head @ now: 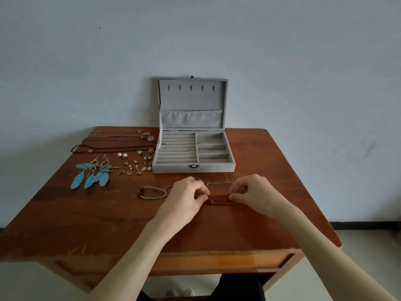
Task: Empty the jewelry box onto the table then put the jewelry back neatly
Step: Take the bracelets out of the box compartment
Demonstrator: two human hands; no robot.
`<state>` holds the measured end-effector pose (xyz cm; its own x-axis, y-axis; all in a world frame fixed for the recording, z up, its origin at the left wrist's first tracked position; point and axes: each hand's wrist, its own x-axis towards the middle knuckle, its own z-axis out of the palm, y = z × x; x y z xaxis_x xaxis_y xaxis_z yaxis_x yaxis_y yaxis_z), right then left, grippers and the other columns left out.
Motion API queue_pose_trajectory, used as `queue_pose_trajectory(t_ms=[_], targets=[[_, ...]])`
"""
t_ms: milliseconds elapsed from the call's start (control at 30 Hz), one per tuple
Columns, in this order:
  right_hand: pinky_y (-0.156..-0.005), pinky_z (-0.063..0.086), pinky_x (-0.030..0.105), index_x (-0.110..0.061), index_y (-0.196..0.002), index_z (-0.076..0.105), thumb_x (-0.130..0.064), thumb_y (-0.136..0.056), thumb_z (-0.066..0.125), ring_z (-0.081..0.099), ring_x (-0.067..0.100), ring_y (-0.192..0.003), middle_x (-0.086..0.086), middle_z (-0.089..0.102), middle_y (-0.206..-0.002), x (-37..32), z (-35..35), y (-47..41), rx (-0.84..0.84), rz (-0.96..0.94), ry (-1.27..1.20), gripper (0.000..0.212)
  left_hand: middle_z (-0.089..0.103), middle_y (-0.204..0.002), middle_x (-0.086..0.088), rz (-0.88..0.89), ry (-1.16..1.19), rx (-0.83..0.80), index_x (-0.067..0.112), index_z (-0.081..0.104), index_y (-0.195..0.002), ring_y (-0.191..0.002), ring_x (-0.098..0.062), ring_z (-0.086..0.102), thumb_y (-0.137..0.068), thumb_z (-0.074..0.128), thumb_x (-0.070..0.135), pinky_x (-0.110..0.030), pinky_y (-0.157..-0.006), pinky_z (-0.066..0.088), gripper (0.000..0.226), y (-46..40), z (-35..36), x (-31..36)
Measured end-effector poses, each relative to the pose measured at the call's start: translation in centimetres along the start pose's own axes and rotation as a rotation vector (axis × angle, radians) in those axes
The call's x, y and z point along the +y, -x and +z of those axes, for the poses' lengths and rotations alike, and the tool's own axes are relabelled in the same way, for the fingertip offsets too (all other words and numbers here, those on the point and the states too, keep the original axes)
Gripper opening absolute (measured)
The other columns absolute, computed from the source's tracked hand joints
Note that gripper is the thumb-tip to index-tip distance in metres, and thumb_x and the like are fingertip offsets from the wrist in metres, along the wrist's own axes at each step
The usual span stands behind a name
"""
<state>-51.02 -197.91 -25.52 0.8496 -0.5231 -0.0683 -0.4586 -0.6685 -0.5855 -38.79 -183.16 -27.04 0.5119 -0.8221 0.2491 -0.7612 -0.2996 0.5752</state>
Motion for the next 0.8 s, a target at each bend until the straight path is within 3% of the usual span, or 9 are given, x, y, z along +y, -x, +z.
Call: queue_pose_trajectory(t_ms=[100,333,533,800], targets=[[-0.068,0.043,0.018,-0.024,-0.083,0.072,-0.022,-0.083,0.068,0.054,0.005,-0.076,-0.011,0.06,-0.076,-0.2,0.1,-0.1,0.009,0.001,0.037,0.004,0.05,-0.091,0.012,-0.01,-0.023,0.01,0.02,0.071,-0.098,-0.087,-0.004,0.047,-0.087,0.062,0.019,-0.013,-0.078,0.036,0.014,0.1,0.3,-0.1],[-0.075,0.036,0.019,-0.022,-0.1,0.074,-0.023,-0.086,0.064,0.047,0.009,-0.084,-0.009,0.047,-0.089,-0.5,0.4,0.8,0.129,-0.086,0.176,0.017,0.05,-0.097,0.009,0.061,-0.147,-0.015,0.024,0.064,-0.118,-0.097,-0.007,0.045,-0.092,0.052,0.028,-0.012,-0.079,0.028,0.028,0.5,0.4,-0.4],[-0.078,0.043,0.02,-0.022,-0.095,0.074,-0.027,-0.09,0.057,0.058,0.009,-0.083,-0.005,0.063,-0.092,-1.3,0.3,0.6,0.241,-0.125,0.059,0.018,0.051,-0.097,0.009,0.051,0.002,0.028,0.022,0.061,-0.12,-0.088,-0.004,0.05,-0.092,0.053,0.025,-0.014,-0.077,0.037,0.03,0.4,-1.8,-0.7],[-0.079,0.043,0.017,-0.02,-0.107,0.069,-0.028,-0.092,0.053,0.058,0.005,-0.086,-0.005,0.068,-0.099,-6.4,0.7,-2.7,0.121,-0.284,0.08,0.024,0.056,-0.112,0.01,-0.008,0.0,0.022,0.024,0.052,-0.127,-0.098,0.002,0.053,-0.092,0.052,0.024,-0.006,-0.074,0.043,0.035,0.1,-7.7,-3.8]])
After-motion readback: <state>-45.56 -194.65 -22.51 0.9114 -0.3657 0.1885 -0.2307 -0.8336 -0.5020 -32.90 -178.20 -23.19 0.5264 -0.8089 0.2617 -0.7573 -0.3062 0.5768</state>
